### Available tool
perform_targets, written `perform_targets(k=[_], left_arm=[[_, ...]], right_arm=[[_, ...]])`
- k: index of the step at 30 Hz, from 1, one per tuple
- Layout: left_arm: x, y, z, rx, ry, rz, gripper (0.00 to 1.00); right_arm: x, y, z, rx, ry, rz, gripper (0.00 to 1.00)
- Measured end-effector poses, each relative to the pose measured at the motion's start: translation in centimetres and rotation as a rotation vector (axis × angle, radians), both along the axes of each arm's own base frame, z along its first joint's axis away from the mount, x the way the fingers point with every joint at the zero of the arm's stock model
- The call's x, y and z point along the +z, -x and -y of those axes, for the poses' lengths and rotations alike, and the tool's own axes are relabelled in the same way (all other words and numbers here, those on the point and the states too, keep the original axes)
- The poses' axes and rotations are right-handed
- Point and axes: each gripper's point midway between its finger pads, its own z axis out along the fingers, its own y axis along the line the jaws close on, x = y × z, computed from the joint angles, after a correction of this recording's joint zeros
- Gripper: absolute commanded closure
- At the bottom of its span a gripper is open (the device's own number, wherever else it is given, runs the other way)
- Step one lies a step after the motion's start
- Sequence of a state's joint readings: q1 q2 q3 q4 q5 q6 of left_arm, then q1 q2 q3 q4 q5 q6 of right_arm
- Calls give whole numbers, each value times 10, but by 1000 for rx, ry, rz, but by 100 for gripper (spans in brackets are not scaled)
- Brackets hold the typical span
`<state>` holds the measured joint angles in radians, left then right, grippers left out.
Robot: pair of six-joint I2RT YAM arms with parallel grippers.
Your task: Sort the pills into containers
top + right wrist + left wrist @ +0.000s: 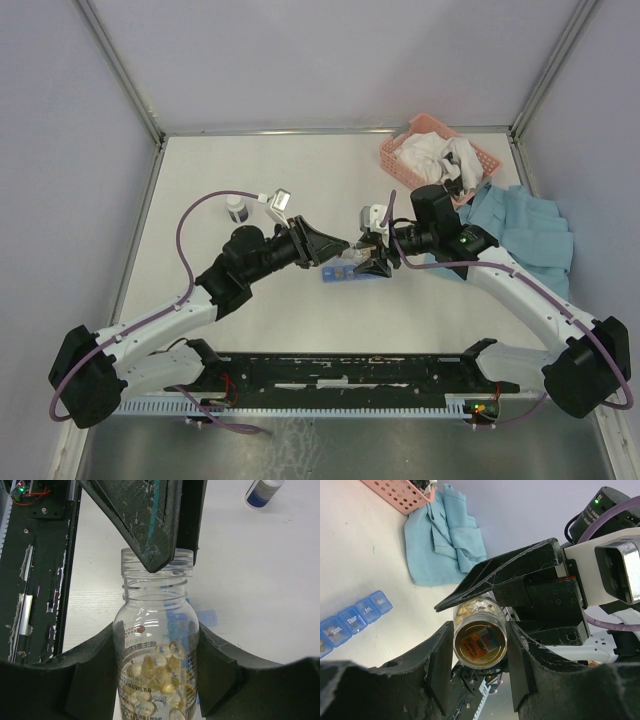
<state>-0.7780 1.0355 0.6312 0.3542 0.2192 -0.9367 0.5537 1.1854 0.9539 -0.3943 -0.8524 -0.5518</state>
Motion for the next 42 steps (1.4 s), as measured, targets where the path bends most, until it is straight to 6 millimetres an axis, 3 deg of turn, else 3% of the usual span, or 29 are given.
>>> perform_targets(k=[19,31,42], left_arm=[[-2,3,8,-21,-4,-5,65],[-11,0,15,-16,-105,-39,67],[-6,6,20,-75,-104,21,67]], right_arm=[[-2,0,0,-12,21,2,87],[-7,-3,3,-47,63,2,88],[-2,9,3,-53,17,-142,88]])
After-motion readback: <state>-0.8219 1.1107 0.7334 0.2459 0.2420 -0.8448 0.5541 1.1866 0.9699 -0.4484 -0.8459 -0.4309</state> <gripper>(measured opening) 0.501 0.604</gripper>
